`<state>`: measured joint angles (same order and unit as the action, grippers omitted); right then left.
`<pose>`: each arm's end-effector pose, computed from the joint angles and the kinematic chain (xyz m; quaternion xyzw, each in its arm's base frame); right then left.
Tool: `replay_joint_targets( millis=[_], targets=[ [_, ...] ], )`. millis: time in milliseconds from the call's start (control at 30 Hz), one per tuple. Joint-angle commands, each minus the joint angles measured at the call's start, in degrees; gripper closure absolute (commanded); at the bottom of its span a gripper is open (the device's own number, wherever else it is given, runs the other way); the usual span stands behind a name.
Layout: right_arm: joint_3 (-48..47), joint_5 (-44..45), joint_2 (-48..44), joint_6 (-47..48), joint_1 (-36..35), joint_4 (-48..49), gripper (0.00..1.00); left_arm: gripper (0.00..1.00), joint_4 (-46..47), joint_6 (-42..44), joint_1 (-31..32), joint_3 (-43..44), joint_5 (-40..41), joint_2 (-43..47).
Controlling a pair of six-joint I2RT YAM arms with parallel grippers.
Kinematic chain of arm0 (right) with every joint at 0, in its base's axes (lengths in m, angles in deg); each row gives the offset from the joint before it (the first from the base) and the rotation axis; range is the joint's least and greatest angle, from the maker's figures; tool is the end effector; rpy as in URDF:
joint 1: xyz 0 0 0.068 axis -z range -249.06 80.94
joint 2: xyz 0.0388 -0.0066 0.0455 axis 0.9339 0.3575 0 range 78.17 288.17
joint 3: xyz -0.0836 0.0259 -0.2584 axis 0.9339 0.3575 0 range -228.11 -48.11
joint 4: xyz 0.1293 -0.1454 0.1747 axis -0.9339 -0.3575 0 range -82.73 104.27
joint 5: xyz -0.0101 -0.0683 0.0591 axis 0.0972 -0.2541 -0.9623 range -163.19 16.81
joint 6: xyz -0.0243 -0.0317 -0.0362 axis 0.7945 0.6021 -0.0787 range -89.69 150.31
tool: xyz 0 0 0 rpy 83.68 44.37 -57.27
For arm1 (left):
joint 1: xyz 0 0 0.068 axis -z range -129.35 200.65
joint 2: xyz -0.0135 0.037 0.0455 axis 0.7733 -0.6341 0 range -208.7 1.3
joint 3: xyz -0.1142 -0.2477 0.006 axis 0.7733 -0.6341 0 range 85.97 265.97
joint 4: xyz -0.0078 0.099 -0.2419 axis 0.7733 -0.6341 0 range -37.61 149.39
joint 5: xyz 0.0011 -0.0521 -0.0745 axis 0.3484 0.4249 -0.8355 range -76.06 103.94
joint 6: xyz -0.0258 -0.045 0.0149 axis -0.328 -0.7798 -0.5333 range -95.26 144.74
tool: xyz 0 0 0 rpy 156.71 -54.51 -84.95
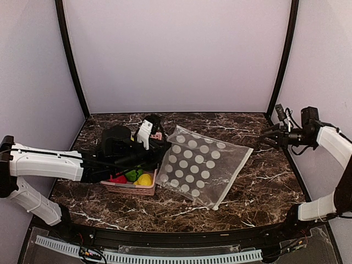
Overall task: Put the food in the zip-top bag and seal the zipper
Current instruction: Pass from the left arm to the right
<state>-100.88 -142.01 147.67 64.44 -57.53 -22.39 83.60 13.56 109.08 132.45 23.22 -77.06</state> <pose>0.2332 -0.0137 0.2780 -0.3276 0.7333 0.3940 0.4469 0.1697 -0.2651 0.2790 0.2519 0.7089 -0.3244 0.5734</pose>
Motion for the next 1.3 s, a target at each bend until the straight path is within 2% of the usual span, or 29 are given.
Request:
replay_joint_targets(
  millis=[0,267,433,667,733,800,1067,1267],
  targets=[
    [1.8,-7.5,0.9,7.2,-1.0,-3.2,0.42,0.99,5.2,-4.5,-2.7,-1.5,-5.6,1.2],
    [3.9,-8.5,0.5,9.5,-5.2,-4.2,0.45,0.99,15.4,-15.9,-6.9,-2.5,-8.8,-2.3],
    [3.8,-5.7,0.0,-3.7,-7.3,8.0,0.54,0.99,18.9,-17.8,-7.8,-1.4,-13.3,-5.1],
    [3.2,-1.2,2.4,-10.3,-8.8,15.1,0.61,0.99,18.6,-20.0,-8.2,0.1,-13.9,-6.2],
    [4.1,-2.6,3.5,-10.2,-8.9,14.9,0.54,0.99,18.5,-20.2,-8.2,0.4,-14.1,-6.4],
    [4.5,-3.3,4.6,-9.2,-9.2,13.8,0.51,0.99,18.4,-20.3,-8.3,0.6,-14.2,-6.5],
    [4.0,-4.1,8.4,0.7,-9.5,7.1,0.53,0.99,20.4,-23.6,-9.6,0.0,-15.0,-6.3],
    [4.4,-1.9,9.4,0.6,-12.7,7.3,0.53,0.99,22.3,-25.6,-9.7,0.2,-15.8,-6.6]
  ],
)
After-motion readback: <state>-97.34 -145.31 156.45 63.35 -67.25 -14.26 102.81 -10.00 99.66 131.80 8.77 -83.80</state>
